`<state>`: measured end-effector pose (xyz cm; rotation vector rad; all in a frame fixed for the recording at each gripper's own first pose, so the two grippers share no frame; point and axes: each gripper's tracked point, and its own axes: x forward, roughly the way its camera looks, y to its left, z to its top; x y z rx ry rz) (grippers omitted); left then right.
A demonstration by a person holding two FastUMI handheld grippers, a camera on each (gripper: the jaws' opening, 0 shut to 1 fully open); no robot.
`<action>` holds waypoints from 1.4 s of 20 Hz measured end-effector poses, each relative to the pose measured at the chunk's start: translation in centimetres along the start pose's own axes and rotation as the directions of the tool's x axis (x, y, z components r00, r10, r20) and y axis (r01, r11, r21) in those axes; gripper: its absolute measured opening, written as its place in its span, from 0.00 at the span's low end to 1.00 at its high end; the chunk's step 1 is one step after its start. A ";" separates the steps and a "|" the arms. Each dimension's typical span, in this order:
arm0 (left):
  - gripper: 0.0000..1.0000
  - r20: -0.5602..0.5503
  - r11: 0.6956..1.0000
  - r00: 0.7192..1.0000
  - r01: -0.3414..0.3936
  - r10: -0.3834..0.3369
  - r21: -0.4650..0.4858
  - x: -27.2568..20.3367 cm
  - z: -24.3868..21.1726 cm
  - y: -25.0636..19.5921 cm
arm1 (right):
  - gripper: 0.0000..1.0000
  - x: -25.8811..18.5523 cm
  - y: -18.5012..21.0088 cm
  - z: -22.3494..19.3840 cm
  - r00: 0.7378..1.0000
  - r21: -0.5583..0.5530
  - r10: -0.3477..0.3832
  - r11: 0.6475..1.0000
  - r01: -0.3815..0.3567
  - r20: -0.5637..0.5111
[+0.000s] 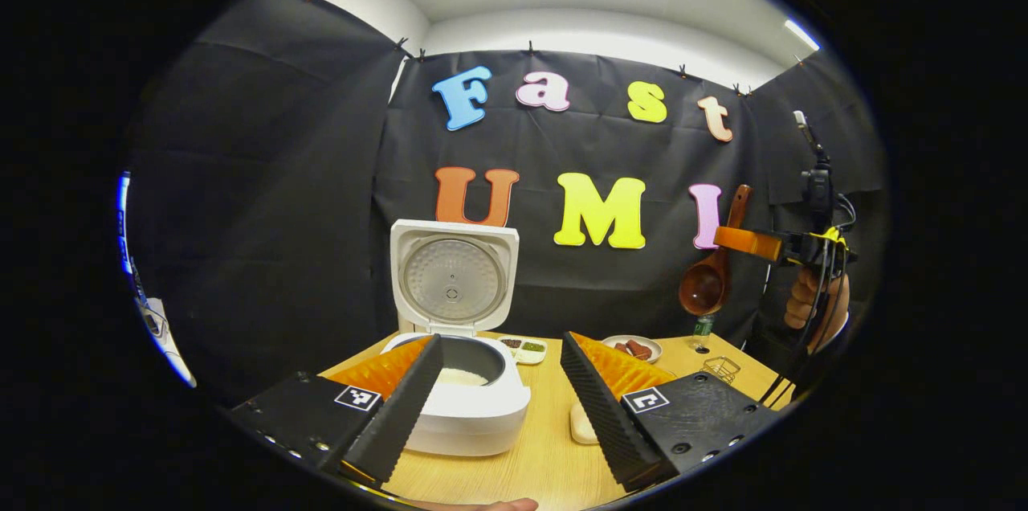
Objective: Close the left gripper, press the button to open the rice cooker; take a wooden spoon from the chopstick holder with the right hand, scoop a spoonful of rice and pour it into the rice cooker, then put the wooden spoon back into the chopstick holder.
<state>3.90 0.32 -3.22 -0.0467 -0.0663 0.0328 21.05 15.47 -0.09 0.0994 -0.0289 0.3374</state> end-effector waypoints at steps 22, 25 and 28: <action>0.94 -0.032 0.999 0.999 0.005 -0.004 0.054 5.3 -0.8 -2.6 | 0.09 0.2 -20.3 -16.8 0.926 0.022 -0.293 0.952 0.307 -0.239; 0.94 -0.048 0.999 0.998 -0.034 0.035 0.014 6.3 -0.3 -1.0 | 0.14 0.6 -21.0 -17.8 0.925 0.040 -0.289 0.950 0.308 -0.246; 0.94 -0.052 0.999 0.997 -0.052 0.052 -0.009 7.5 0.6 0.5 | 0.55 -0.1 -22.2 -17.4 0.920 0.044 -0.322 0.940 0.340 -0.223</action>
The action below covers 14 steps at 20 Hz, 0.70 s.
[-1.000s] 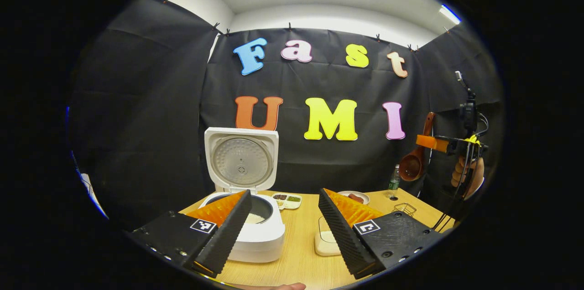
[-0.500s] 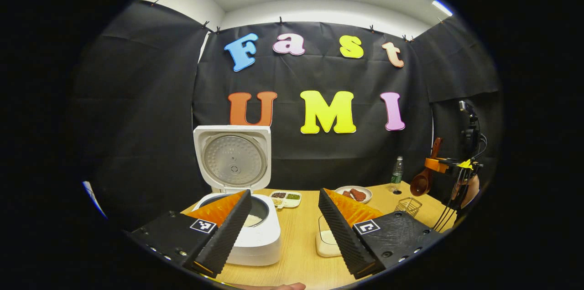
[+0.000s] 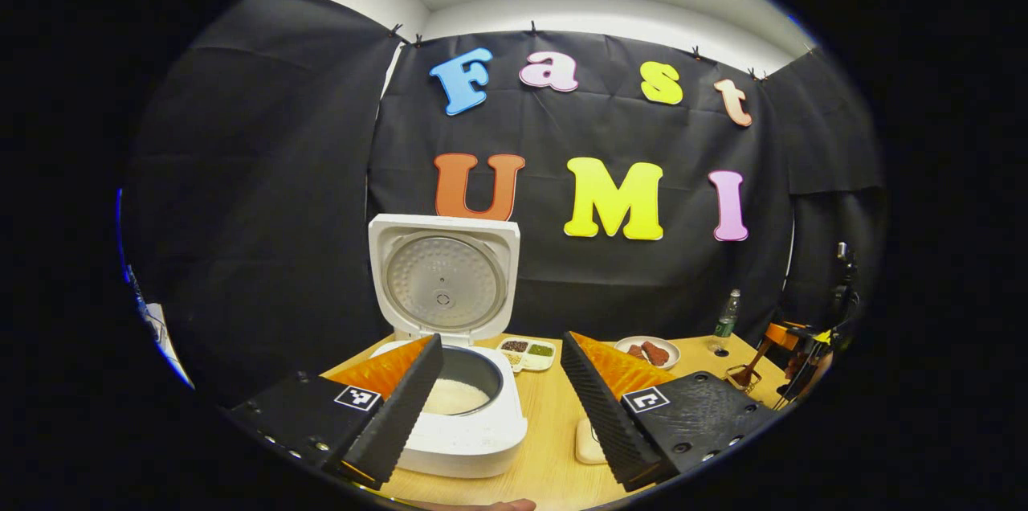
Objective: Close the left gripper, press the button to open the rice cooker; take a wooden spoon from the chopstick holder with the right hand, scoop a spoonful of rice and pour it into the rice cooker, then put the wooden spoon back into the chopstick holder.
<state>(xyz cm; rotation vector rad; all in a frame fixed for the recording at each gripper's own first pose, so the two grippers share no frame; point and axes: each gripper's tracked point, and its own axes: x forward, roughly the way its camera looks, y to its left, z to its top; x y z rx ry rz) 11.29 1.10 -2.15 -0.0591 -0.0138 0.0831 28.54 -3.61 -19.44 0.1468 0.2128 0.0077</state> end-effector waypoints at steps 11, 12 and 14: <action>0.94 -0.015 0.998 0.998 0.058 -0.059 -0.024 3.8 5.5 2.7 | 0.87 -9.9 -1.2 1.3 0.996 0.036 -0.081 0.996 0.082 -0.033; 0.94 -0.001 0.999 0.999 0.037 -0.037 -0.010 4.3 6.3 3.3 | 0.90 -10.6 -1.2 1.3 0.996 0.032 -0.084 0.996 0.085 -0.031; 0.93 0.038 1.000 0.999 -0.003 0.003 -0.001 5.5 8.3 4.6 | 0.90 -11.5 -1.6 1.1 0.996 -0.004 -0.093 0.996 0.093 -0.016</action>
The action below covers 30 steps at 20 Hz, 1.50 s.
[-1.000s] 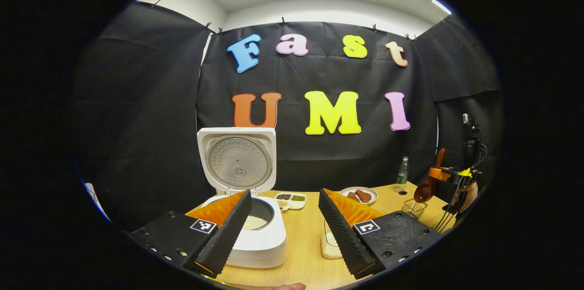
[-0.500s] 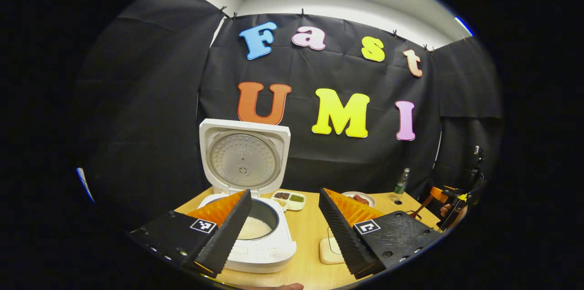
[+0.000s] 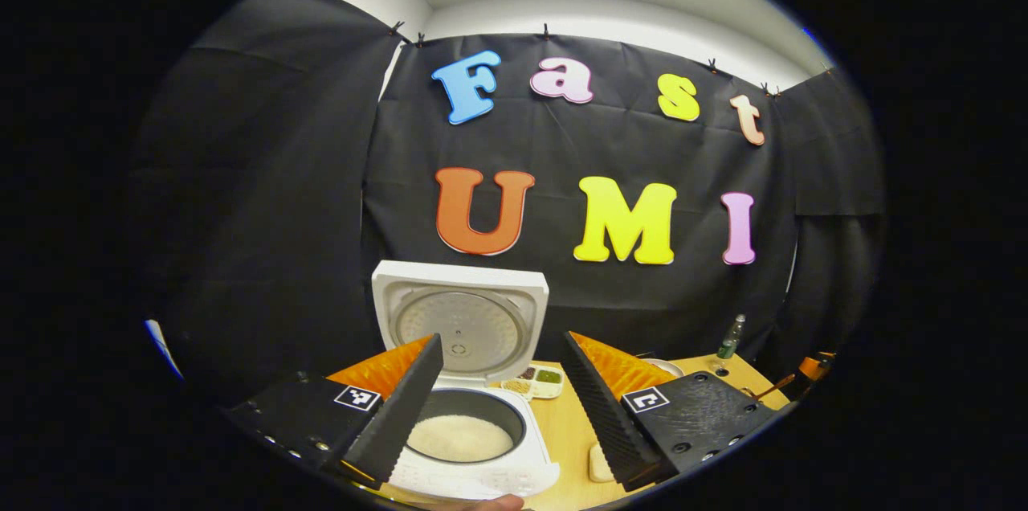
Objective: Close the left gripper, press the button to open the rice cooker; take a wooden spoon from the chopstick holder with the right hand, scoop a spoonful of rice and pour it into the rice cooker, then put the wooden spoon back into the chopstick holder.
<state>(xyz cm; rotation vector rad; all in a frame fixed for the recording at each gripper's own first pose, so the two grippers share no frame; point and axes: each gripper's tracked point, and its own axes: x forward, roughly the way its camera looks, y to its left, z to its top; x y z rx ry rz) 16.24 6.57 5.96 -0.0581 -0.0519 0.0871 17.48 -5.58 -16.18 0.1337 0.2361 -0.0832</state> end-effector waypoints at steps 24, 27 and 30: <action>0.93 -0.010 0.998 1.000 -0.027 0.027 0.056 21.0 0.7 3.3 | 0.90 -7.6 2.9 2.5 0.987 -0.115 0.107 0.989 -0.093 0.122; 0.94 -0.036 0.992 0.995 -0.085 0.088 0.093 22.2 -0.3 4.9 | 0.90 -9.0 2.3 3.1 0.987 -0.142 0.072 0.988 -0.052 0.140; 0.98 -0.043 0.992 0.995 -0.089 0.093 0.092 22.2 -0.6 5.4 | 0.90 -10.9 3.1 3.8 0.985 -0.155 0.073 0.987 -0.048 0.159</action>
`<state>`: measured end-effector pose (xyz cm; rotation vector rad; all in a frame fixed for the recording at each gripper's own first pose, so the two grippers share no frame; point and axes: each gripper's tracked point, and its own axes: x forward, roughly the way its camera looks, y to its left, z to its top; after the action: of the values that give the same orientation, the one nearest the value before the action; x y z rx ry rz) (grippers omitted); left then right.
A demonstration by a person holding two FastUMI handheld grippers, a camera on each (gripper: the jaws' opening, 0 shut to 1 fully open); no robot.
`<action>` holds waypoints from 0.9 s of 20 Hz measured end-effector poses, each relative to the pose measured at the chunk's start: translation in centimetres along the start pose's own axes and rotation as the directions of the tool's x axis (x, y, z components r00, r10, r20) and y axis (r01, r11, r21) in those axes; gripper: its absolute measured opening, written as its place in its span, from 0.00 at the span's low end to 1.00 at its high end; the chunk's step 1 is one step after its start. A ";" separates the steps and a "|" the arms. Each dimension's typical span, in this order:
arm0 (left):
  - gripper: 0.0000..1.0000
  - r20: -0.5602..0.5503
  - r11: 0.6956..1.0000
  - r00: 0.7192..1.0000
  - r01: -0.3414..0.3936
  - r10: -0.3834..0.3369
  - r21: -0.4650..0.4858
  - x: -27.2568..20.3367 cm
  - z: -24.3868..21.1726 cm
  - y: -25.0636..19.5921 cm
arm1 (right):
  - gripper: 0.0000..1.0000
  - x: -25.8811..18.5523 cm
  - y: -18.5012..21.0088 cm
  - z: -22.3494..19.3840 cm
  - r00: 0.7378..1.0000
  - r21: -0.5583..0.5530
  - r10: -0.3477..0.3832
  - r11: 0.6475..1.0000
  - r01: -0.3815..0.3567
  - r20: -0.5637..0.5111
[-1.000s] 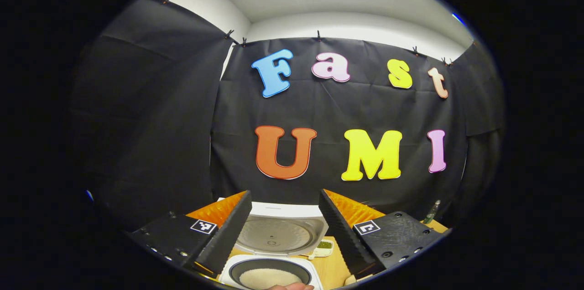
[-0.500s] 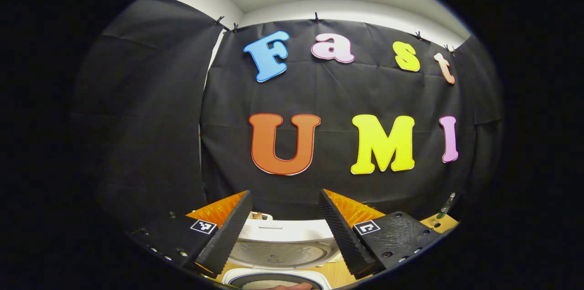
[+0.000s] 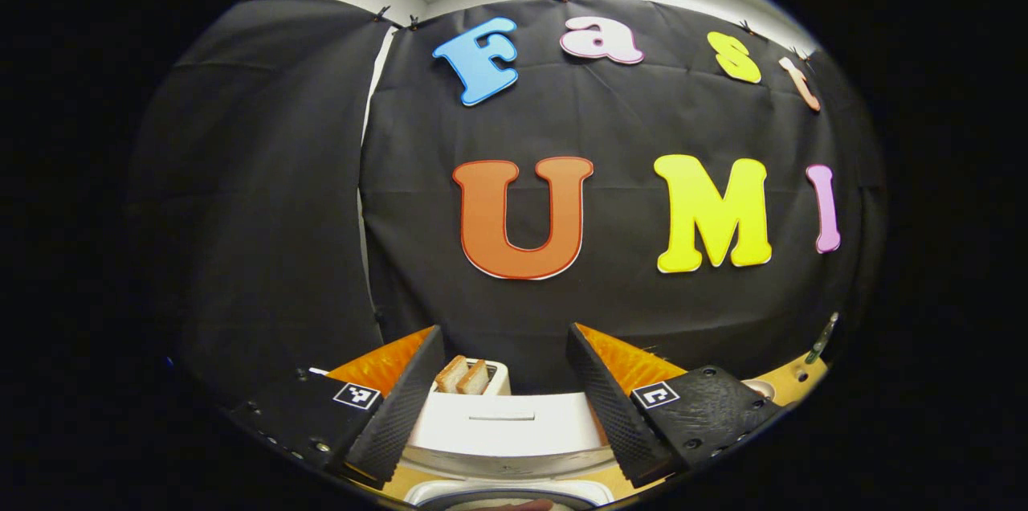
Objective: Close the left gripper, press the button to open the rice cooker; take a wooden spoon from the chopstick holder with the right hand, scoop a spoonful of rice and pour it into the rice cooker, then put the wooden spoon back into the chopstick holder.
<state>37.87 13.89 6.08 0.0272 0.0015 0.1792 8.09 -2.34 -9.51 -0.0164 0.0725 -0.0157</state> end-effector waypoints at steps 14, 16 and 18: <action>0.98 -0.071 0.999 0.997 0.044 -0.043 0.007 -9.3 -3.5 -0.6 | 0.90 -6.2 1.2 0.2 0.997 0.056 0.058 0.997 -0.060 0.043; 0.98 -0.122 0.999 0.991 0.046 -0.046 0.000 -10.2 -5.6 -0.7 | 0.90 -7.1 0.6 -0.4 0.997 0.082 0.056 0.995 -0.060 0.053; 0.98 -0.201 0.999 0.979 0.032 -0.033 -0.008 -11.5 -8.5 -0.5 | 0.90 -7.6 0.0 -1.6 0.997 0.103 0.059 0.993 -0.063 0.039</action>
<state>26.60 11.60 -2.39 0.0044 0.2033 0.1488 0.44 -2.21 -10.60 0.0901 0.0361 0.0421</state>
